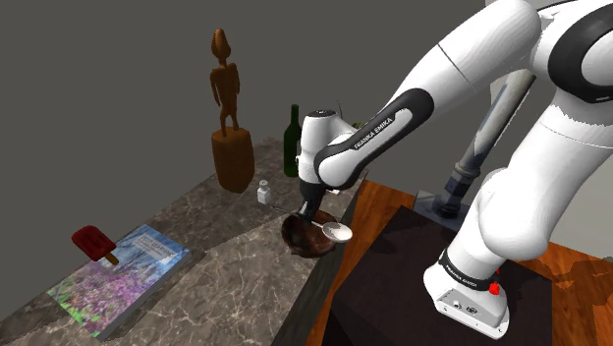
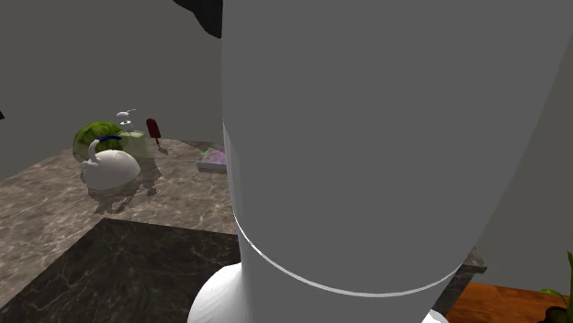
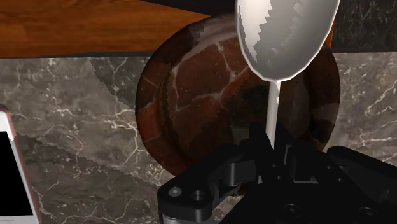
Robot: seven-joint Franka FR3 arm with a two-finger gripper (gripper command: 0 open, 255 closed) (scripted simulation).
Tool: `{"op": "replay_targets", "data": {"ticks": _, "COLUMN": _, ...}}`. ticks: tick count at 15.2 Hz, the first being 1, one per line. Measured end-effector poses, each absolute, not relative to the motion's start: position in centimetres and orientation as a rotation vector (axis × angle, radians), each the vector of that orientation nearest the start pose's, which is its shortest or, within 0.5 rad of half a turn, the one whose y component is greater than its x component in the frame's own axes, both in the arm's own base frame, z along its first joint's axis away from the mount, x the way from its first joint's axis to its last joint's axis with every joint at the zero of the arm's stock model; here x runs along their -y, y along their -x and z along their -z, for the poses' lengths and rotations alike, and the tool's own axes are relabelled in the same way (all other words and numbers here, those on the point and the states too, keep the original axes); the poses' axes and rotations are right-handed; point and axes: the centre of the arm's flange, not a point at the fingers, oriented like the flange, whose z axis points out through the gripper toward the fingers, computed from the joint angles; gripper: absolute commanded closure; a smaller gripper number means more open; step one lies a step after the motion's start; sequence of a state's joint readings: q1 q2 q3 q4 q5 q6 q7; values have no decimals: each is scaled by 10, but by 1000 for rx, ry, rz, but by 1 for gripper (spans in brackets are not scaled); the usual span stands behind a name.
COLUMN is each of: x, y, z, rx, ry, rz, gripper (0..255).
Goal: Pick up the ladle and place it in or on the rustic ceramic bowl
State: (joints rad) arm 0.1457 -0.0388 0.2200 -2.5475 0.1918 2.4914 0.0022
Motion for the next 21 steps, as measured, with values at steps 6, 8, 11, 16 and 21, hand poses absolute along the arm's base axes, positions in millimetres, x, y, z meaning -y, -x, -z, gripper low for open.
{"op": "replay_targets", "data": {"ticks": 6, "x": -160, "y": -421, "z": -282, "rx": 318, "ry": 3023, "rz": -56, "gripper": 0}}
{"op": "replay_targets", "data": {"ticks": 8, "x": -160, "y": -421, "z": -282, "rx": 318, "ry": 3023, "rz": -56, "gripper": 0}}
{"op": "replay_targets", "data": {"ticks": 11, "x": -160, "y": -421, "z": -289, "rx": 318, "ry": 3023, "rz": -55, "gripper": 0}}
{"op": "replay_targets", "data": {"ticks": 16, "x": -155, "y": -422, "z": -328, "rx": 318, "ry": 3023, "rz": -54, "gripper": 0}}
{"op": "replay_targets", "data": {"ticks": 21, "x": -155, "y": -423, "z": -331, "rx": 318, "ry": 3023, "rz": -55, "gripper": 0}}
